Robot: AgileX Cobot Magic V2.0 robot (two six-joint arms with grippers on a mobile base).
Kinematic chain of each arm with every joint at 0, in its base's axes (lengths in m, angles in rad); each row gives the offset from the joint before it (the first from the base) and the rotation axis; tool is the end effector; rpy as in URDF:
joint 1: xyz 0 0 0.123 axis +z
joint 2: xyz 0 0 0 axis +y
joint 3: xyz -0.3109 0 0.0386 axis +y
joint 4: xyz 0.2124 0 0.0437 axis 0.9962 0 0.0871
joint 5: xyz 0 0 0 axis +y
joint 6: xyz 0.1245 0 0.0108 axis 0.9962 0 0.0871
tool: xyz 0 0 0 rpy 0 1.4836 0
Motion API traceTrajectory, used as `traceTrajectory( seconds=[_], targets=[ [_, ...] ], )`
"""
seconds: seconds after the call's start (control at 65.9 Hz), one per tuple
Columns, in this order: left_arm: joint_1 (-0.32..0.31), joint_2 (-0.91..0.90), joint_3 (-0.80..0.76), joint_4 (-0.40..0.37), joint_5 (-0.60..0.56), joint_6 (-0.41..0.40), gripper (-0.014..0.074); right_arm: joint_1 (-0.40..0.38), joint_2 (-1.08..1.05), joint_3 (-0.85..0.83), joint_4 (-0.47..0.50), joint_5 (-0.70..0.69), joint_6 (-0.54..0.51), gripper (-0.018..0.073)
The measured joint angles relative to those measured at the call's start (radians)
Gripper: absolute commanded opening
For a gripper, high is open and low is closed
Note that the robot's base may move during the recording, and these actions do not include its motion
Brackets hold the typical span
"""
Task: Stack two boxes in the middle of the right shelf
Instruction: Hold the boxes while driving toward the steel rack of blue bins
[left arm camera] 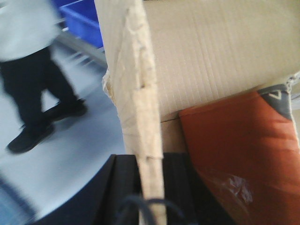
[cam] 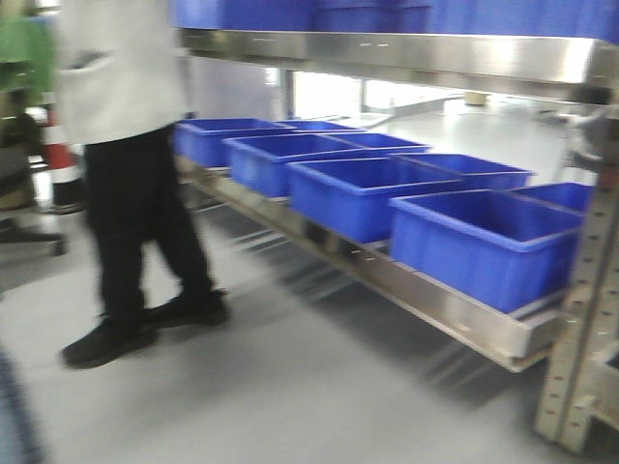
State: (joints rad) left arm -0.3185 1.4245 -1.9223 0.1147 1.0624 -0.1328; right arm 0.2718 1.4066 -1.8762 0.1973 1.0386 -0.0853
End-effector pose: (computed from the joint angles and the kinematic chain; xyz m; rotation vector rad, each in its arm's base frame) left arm 0.2596 -0.0724 0.5191 0.1844 2.0376 -0.1447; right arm 0.2510 0.0919 0.5149 -0.3679 2.0218 0.3526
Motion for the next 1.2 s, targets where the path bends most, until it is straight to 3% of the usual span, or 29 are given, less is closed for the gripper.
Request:
traceTrajectory(
  seconds=[1.198],
  targets=[
    [0.0, 0.0, 0.0, 0.006, -0.002, 0.0, -0.0111, 0.0, 0.0, 0.0, 0.002, -0.002, 0.0, -0.0153]
  ],
)
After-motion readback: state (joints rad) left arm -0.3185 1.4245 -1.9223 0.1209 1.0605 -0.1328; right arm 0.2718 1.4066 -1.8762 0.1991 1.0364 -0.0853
